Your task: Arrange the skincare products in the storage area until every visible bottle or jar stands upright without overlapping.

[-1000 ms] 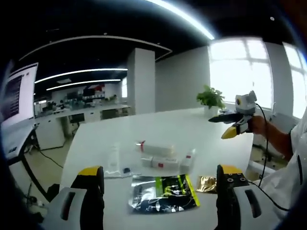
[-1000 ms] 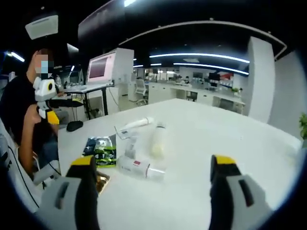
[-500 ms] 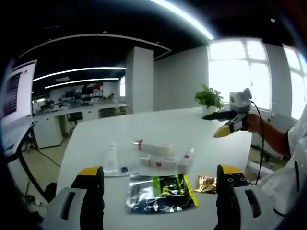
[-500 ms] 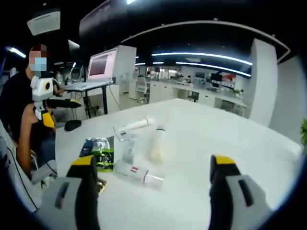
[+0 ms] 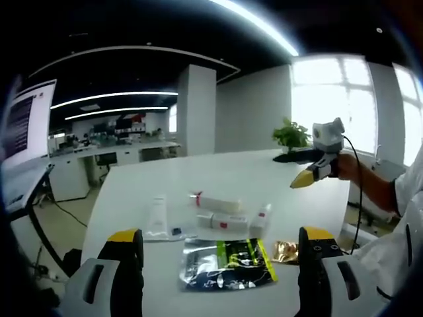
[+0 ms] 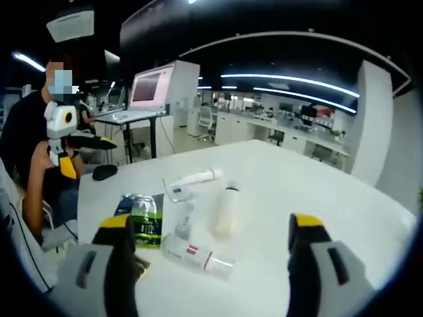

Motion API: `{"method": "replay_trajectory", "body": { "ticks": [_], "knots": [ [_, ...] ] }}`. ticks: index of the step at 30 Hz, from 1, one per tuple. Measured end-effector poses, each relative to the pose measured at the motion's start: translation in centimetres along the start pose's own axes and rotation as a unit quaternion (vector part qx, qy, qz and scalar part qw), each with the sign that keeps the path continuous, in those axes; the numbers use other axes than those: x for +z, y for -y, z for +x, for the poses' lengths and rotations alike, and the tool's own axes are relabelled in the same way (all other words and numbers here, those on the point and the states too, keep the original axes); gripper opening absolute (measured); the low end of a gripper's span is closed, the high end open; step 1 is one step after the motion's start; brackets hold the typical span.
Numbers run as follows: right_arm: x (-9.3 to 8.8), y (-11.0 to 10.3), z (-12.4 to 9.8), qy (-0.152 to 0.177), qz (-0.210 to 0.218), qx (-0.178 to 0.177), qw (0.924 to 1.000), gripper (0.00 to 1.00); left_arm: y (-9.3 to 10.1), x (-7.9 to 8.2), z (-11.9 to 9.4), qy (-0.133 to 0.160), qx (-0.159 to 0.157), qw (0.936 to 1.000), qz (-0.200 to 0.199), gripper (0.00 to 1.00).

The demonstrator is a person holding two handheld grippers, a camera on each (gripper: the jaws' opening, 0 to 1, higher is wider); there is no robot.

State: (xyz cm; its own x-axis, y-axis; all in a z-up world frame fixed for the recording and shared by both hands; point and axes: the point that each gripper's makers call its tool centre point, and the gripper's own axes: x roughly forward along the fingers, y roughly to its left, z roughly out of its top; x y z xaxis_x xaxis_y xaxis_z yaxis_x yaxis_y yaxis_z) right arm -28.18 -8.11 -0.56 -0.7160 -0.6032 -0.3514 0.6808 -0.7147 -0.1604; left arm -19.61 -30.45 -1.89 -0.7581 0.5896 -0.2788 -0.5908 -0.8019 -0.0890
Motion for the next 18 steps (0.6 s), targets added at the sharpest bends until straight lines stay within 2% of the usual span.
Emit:
{"method": "replay_trajectory", "body": {
  "ticks": [6,11,18],
  "knots": [
    [0.3,-0.1,1.3,-0.008,-0.001,0.009,0.9999,0.97,0.0,0.3,-0.1,0.004,0.0,1.0,0.005,0.99],
    [0.5,0.0,2.5,-0.014,-0.003,0.018,0.9997,0.94,0.0,0.0,0.3,-0.004,-0.001,1.0,0.007,0.99],
    [0.7,1.1,4.1,-0.023,-0.003,0.026,0.9994,0.92,-0.3,0.0,0.7,-0.005,-0.004,1.0,0.005,0.99]
  ]
}}
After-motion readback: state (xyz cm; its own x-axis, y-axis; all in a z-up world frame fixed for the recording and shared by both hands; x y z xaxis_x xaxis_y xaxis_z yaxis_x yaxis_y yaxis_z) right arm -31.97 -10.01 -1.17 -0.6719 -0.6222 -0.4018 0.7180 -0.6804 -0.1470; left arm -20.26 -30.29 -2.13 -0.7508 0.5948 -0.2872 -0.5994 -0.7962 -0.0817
